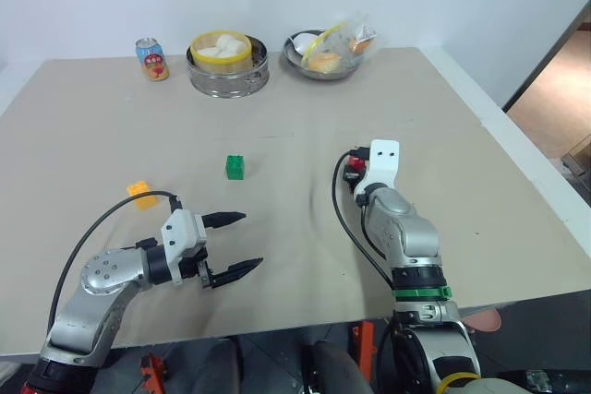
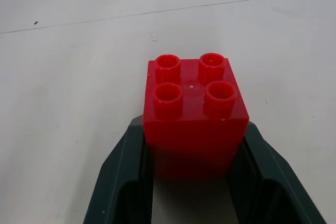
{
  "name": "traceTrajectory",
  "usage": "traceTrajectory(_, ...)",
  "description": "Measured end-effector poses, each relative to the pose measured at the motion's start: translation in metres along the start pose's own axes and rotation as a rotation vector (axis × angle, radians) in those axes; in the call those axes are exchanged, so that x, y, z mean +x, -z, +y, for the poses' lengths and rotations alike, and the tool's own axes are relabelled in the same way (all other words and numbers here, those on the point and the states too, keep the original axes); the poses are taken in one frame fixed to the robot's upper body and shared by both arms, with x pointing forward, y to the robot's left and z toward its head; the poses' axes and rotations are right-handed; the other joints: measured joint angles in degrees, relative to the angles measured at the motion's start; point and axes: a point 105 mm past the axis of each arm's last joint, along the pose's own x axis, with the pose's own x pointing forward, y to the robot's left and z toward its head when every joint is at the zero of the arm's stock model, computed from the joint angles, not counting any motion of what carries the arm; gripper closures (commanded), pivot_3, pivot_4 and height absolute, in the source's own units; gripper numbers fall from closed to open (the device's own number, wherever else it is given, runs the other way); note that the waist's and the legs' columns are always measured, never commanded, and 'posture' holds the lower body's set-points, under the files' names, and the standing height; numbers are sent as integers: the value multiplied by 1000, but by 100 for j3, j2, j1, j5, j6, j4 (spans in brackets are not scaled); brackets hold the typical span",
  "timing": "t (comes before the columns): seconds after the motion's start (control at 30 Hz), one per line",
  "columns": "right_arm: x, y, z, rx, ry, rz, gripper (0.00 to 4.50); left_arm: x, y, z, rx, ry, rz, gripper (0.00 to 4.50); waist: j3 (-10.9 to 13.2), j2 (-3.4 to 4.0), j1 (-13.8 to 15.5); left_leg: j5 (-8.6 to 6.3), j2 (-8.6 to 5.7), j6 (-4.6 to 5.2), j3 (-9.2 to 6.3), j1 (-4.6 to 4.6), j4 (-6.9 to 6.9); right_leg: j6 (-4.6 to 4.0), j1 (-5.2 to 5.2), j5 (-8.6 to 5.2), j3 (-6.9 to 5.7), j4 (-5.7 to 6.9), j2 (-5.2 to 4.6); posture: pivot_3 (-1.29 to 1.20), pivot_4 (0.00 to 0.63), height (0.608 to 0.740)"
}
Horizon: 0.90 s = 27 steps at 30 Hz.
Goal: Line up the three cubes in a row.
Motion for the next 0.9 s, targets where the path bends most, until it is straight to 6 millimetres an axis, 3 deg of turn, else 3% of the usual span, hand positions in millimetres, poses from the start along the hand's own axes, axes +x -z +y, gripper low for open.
traceTrajectory(0.27, -1, 0, 13, -81, -112, -5, 3243, 1, -1, 2, 3, 0, 0, 0, 0, 0, -1, 0, 2, 0, 5, 0, 0, -1, -4, 2, 6, 0, 3, 0, 150, 740)
traceTrajectory(0.4, -15, -5, 33, -164, -370, -22, 3243, 1, -1, 2, -9, 3, -2, 0, 1, 1, 0, -1, 2, 1, 8, -7, 0, 0, -10, 2, 10, 0, 3, 0, 150, 740)
traceTrajectory(0.5, -36, -17, 51, -260, -621, -51, 3243, -1, 1, 3, -29, -5, 1, 0, 0, 0, 2, -1, 4, 2, 8, -7, 0, 0, -11, 2, 11, 0, 6, 0, 150, 740)
traceTrajectory(0.73, -83, -17, 92, -483, -1169, -47, 3243, -9, 6, 6, -44, -16, 30, 0, 0, 0, -1, -2, 14, 2, 7, -6, 0, -9, -18, 7, 11, 0, 18, 0, 150, 740)
traceTrajectory(0.9, -90, -12, 103, -624, -1371, -49, 3243, -17, 9, 5, -64, -28, 38, 0, 0, -1, 3, -2, 14, 1, 7, -6, 0, -11, -19, 8, 11, 0, 19, 0, 150, 740)
